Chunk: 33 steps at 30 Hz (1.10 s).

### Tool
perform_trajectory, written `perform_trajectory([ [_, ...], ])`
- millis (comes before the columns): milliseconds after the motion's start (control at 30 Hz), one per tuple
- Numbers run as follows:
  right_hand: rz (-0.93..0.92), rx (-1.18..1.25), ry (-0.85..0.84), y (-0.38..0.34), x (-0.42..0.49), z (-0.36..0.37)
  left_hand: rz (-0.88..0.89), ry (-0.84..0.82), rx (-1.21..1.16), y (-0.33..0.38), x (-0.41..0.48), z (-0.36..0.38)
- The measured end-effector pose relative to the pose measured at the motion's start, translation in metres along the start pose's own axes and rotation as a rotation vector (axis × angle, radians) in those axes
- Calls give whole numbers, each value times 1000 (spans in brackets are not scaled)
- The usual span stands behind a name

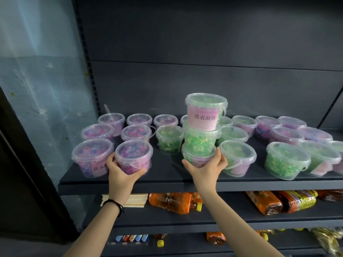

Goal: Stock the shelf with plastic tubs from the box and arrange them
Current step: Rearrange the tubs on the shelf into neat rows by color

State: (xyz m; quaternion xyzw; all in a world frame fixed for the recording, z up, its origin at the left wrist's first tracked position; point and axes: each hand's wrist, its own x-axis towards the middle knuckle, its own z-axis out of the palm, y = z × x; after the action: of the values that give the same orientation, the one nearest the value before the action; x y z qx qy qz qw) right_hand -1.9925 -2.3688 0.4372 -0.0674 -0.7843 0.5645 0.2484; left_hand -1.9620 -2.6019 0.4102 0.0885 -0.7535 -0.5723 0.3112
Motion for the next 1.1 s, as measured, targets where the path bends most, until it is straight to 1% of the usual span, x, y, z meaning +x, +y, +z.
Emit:
perform_trajectory([
  [167, -2, -7, 13, 3, 9, -8, 58, 3, -9, 1, 0, -4],
  [233, 0, -19, -1, 5, 12, -16, 101, 35, 20, 5, -2, -3],
  [300, 5, -37, -13, 7, 17, -24, 116, 145, 96, 10, -11, 2],
  [400, -2, -105, -47, 7, 25, -36, 140, 346, 337, 20, -40, 20],
  [433, -7, -129, -74, 8, 28, -41, 163, 377, 368, 24, -51, 28],
  [467, -10, -146, -116, 9, 31, -47, 188, 375, 371, 29, -60, 38],
  [500, -12, -150, -173, 10, 35, -54, 215, 331, 361, 34, -67, 49],
  [533, -16, -142, -242, 11, 39, -62, 238, 244, 337, 40, -71, 62],
  [600, -32, -87, -378, 12, 47, -81, 246, -3, 237, 54, -74, 90],
  [667, -25, -29, -446, 10, 57, -102, 206, -216, 120, 71, -74, 123],
  [700, -19, -14, -451, 9, 63, -113, 186, -273, 80, 78, -74, 139],
  [733, -18, 2, -446, 7, 69, -126, 176, -295, 52, 85, -73, 154],
  [767, -22, 36, -433, 6, 76, -139, 167, -284, 26, 90, -71, 167],
  [833, -50, 102, -377, 9, 92, -166, 139, -200, -11, 96, -67, 186],
  [900, -106, 78, -279, 15, 116, -193, 129, -144, -42, 94, -64, 199],
  [1000, -154, -55, -126, 31, 165, -227, 130, -140, -115, 88, -66, 212],
  [1100, -113, -309, -120, 49, 221, -247, 138, -104, -138, 86, -70, 225],
])
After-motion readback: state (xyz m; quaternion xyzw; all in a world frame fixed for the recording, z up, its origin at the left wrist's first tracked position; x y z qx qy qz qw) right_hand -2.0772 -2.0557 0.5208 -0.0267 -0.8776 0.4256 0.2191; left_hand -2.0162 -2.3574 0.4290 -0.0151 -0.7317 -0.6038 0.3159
